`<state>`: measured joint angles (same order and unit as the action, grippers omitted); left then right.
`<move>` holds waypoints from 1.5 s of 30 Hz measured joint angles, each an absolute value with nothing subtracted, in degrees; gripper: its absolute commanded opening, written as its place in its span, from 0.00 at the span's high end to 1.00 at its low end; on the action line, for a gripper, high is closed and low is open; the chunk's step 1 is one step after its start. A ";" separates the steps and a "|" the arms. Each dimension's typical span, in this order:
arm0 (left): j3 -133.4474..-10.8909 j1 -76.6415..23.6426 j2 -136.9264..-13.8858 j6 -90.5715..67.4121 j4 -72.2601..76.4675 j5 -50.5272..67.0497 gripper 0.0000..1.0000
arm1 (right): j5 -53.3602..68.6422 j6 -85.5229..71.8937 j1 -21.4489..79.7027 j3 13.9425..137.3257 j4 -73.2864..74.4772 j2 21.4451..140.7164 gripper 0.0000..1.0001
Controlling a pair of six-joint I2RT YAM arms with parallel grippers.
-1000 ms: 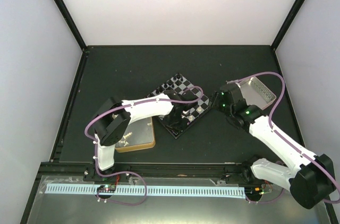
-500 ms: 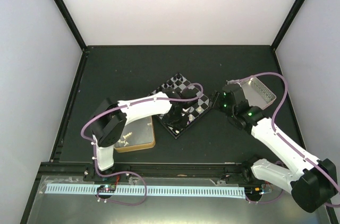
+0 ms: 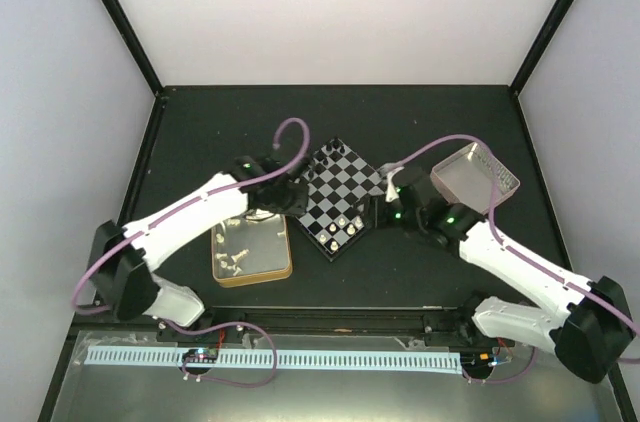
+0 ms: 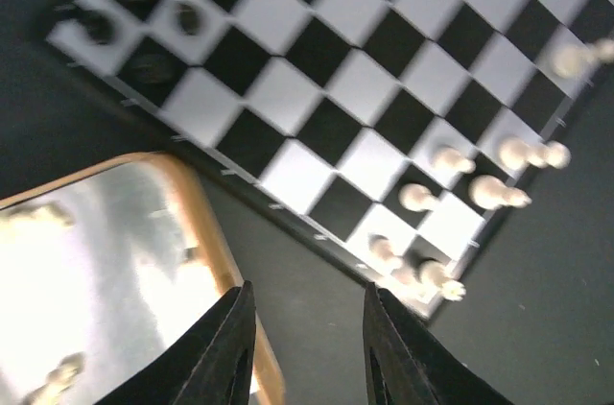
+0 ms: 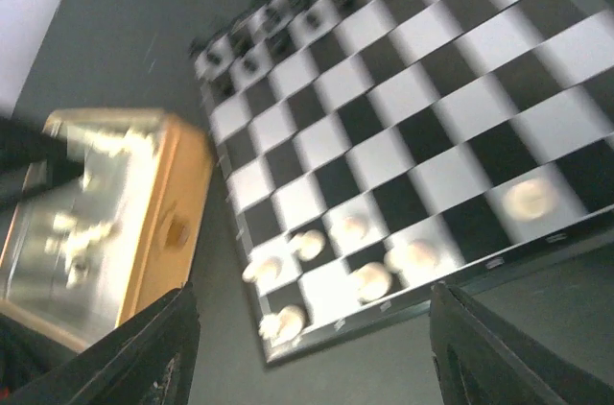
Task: Set up the chess pieces on the board
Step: Adjust the chess piece on the chessboard.
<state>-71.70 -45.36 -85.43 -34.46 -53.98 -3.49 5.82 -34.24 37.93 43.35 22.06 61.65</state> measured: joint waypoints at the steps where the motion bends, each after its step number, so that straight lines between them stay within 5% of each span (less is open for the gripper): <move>1: -69.71 -43.75 -83.15 -35.00 -53.06 -3.86 0.67 | 5.89 -33.52 40.60 43.35 22.15 62.19 0.33; 14: -48.86 -32.38 -60.97 -41.01 -43.18 -4.78 0.57 | 6.15 -29.43 57.12 44.36 26.94 78.24 0.49; 45: -46.65 -27.94 -62.00 -40.69 -39.48 2.50 0.57 | 1.65 -28.29 58.22 53.43 26.37 92.75 0.71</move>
<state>-46.65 -27.94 -62.00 -40.69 -39.48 2.50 1.65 -28.29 58.22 53.43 26.37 92.75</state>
